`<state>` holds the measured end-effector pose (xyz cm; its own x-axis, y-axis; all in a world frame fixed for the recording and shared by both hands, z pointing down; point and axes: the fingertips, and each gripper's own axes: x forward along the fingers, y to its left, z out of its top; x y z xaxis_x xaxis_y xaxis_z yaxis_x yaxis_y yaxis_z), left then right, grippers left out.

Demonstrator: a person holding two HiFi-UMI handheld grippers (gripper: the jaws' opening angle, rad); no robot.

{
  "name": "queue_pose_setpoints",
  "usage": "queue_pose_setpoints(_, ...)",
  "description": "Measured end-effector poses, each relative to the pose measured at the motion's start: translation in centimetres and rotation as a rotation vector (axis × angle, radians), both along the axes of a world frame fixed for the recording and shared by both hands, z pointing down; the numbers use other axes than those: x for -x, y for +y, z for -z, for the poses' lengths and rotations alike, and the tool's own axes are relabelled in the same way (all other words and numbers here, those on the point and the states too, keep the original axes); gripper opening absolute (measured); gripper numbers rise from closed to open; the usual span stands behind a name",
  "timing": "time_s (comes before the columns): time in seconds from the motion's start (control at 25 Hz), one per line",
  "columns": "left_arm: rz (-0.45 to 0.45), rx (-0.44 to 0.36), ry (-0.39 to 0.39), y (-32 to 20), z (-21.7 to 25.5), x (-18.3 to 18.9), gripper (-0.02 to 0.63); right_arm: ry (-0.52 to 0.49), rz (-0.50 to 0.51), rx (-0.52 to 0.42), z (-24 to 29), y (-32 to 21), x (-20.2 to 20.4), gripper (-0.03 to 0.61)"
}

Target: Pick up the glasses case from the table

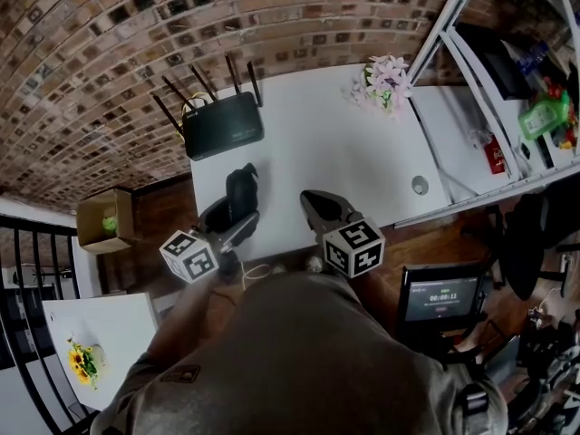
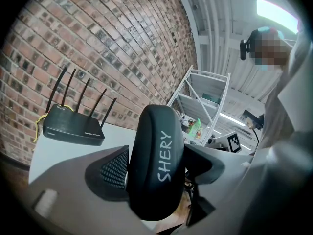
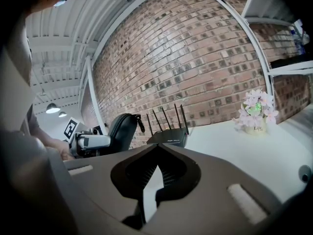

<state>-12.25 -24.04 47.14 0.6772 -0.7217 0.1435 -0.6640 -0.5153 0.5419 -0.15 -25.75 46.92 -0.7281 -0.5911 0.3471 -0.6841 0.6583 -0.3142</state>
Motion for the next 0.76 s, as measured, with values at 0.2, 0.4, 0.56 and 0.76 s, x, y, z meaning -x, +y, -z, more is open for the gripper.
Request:
queue_pose_setpoints(0.2,-0.006,0.002,-0.002,-0.07,-0.08,-0.04,0.354,0.001,-0.001,0.004,-0.14,0.1,0.07,0.009)
queue_pose_setpoints(0.4,-0.007,0.001,0.003,-0.13,-0.24,-0.01,0.354,0.005,-0.003,0.004,-0.27,0.11,0.08,0.009)
queue_pose_setpoints(0.56,-0.002,0.015,0.014,-0.13,-0.37,0.02,0.354,0.008,-0.008,0.007,-0.43,0.05,-0.06,0.009)
queue_pose_setpoints(0.76,0.0,0.006,0.005,0.07,-0.53,0.41,0.354,0.008,-0.005,0.003,-0.42,0.19,0.16,0.009)
